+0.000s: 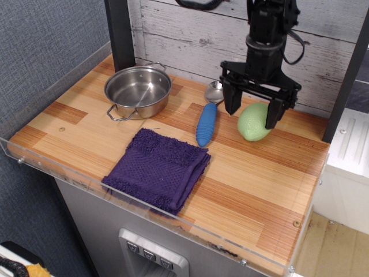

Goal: Pick up the green melon and place it on the purple cloth

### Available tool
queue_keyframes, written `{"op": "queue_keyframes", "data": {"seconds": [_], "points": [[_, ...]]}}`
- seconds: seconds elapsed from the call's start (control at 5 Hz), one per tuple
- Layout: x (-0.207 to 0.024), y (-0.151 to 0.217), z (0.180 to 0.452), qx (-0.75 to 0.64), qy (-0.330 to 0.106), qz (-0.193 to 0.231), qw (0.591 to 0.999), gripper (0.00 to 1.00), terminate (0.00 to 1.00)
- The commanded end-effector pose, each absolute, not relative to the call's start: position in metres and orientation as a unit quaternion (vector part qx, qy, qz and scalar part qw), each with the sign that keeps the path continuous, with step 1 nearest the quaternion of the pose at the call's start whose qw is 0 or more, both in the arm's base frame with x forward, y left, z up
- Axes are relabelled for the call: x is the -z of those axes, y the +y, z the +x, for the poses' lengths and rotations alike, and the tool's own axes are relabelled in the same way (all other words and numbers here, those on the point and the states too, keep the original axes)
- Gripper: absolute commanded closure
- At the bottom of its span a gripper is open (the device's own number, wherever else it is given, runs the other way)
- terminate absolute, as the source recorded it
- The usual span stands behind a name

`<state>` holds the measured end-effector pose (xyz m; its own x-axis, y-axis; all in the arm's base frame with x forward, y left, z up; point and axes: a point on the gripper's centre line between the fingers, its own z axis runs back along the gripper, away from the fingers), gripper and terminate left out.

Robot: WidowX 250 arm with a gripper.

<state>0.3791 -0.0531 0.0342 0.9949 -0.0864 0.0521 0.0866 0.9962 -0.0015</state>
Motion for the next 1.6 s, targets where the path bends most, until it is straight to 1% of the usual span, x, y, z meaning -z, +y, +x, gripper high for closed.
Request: {"op": "queue_keyframes", "data": {"seconds": [0.0, 0.2, 0.4, 0.6, 0.8, 1.0, 1.2, 1.4], "points": [[-0.032, -0.072, 0.391, 0.065, -0.028, 0.0, 0.998, 0.0, 0.0], [-0.036, -0.077, 0.39, 0.075, -0.025, 0.007, 0.997, 1.0, 0.0], [-0.061, -0.078, 0.387, 0.105, -0.038, 0.004, 0.994, 1.0, 0.0], [-0.099, -0.055, 0.371, 0.135, -0.052, 0.016, 0.989, 1.0, 0.0], [-0.117, -0.003, 0.334, 0.127, -0.081, 0.01, 0.989, 1.0, 0.0], [-0.102, 0.032, 0.304, 0.121, -0.075, -0.003, 0.99, 1.0, 0.0], [-0.083, 0.031, 0.28, 0.137, -0.054, -0.004, 0.989, 1.0, 0.0], [-0.071, 0.017, 0.273, 0.147, -0.051, -0.016, 0.988, 1.0, 0.0]]}}
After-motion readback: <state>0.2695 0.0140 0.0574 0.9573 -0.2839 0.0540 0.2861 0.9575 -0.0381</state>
